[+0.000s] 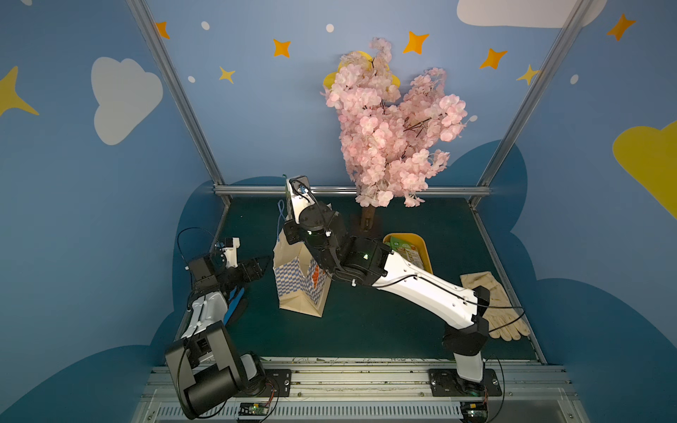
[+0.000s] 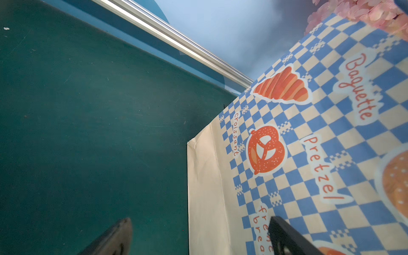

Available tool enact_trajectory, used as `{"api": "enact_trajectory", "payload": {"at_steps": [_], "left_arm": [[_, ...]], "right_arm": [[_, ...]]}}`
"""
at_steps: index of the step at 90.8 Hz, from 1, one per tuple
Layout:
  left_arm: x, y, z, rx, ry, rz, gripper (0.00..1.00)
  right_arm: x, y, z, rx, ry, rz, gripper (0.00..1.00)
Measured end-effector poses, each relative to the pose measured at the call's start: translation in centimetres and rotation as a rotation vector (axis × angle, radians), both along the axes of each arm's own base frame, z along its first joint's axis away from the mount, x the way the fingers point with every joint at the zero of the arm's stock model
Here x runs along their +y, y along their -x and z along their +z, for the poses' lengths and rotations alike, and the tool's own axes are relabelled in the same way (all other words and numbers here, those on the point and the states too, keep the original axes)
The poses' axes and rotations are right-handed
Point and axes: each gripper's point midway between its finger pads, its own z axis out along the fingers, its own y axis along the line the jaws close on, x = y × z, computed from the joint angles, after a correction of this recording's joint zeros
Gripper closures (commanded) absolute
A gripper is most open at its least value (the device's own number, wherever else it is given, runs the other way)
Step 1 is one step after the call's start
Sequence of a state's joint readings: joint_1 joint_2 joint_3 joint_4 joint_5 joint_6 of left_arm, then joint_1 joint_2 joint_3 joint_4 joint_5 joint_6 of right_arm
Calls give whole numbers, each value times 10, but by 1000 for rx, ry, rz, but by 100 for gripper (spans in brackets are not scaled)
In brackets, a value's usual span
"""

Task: Place the condiment packets inside the bag
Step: Place the condiment packet in the paper bag.

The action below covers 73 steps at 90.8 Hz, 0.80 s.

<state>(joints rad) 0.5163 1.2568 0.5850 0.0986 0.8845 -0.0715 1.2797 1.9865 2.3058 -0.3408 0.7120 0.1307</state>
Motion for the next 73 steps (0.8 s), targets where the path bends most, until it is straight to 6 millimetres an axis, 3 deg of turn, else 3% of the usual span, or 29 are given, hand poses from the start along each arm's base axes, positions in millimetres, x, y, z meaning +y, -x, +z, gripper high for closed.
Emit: {"api": "enact_trajectory", "payload": {"at_steps": [15,27,57,73], "left_arm": [[0,0,0,-1,1,-2,0],[0,0,0,-2,1,-2,0],[0,0,0,-2,1,-1,0],[0,0,0,-2,0,-1,0]], "right_arm": [[0,15,37,-57,-75,14,100],[4,23,38,-75,-69,3,100],[16,10,-23,-60,82,-81,100],[12,0,-69,-36,186,-119,100]]}}
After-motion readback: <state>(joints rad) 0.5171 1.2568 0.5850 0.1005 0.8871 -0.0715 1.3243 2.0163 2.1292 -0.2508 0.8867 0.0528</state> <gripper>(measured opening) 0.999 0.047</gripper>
